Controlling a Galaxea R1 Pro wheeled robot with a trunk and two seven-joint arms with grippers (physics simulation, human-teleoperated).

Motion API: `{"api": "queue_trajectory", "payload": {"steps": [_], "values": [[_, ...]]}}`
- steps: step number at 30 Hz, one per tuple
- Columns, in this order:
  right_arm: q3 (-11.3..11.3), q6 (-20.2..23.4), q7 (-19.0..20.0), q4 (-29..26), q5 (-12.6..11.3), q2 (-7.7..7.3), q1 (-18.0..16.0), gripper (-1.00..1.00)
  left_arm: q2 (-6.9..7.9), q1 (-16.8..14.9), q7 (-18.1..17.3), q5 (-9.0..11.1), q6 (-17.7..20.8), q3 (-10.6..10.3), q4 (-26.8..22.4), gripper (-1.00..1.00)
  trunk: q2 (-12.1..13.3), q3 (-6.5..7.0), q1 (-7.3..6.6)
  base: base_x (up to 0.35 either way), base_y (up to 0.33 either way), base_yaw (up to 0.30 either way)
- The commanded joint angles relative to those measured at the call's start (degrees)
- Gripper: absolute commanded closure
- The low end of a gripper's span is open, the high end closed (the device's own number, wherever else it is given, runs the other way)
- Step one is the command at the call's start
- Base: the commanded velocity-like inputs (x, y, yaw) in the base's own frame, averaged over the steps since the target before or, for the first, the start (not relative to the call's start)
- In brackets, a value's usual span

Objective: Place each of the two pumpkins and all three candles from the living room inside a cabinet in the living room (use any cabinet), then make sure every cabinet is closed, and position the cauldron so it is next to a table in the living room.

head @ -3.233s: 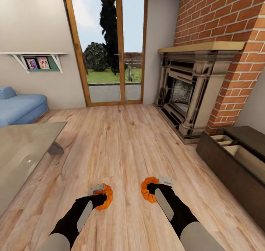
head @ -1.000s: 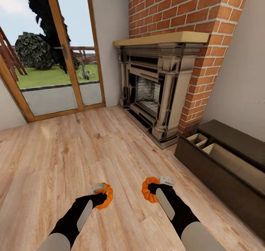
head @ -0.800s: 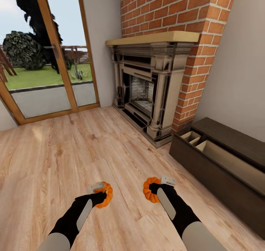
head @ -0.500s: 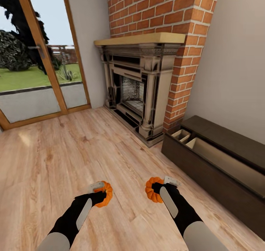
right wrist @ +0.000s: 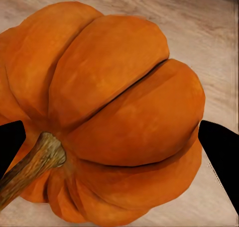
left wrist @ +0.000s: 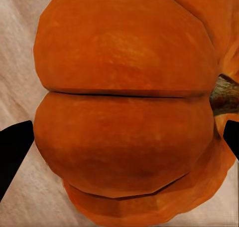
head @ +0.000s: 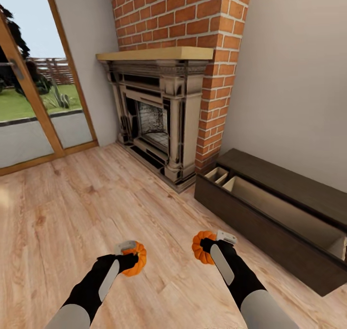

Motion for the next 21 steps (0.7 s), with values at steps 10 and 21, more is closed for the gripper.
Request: {"api": "queue_trajectory", "payload": {"steps": [10,21], "values": [[-2.7,0.0,-0.4,-0.1,-0.6,-0.06,0.0,1.0,-0.22,-0.1,0.4,0.0,-0.3,-0.2,-0.3,1.0,2.0,0.81,-1.11,0.0,0.0,-0.274],[-2.8,-0.4,-0.1,0.0,-0.7,-0.09,0.0,1.0,-0.26,-0.1,0.4,0.0,-0.4,-0.3,-0.2,1.0,2.0,0.81,-1.11,0.189,0.005,-0.277]]}}
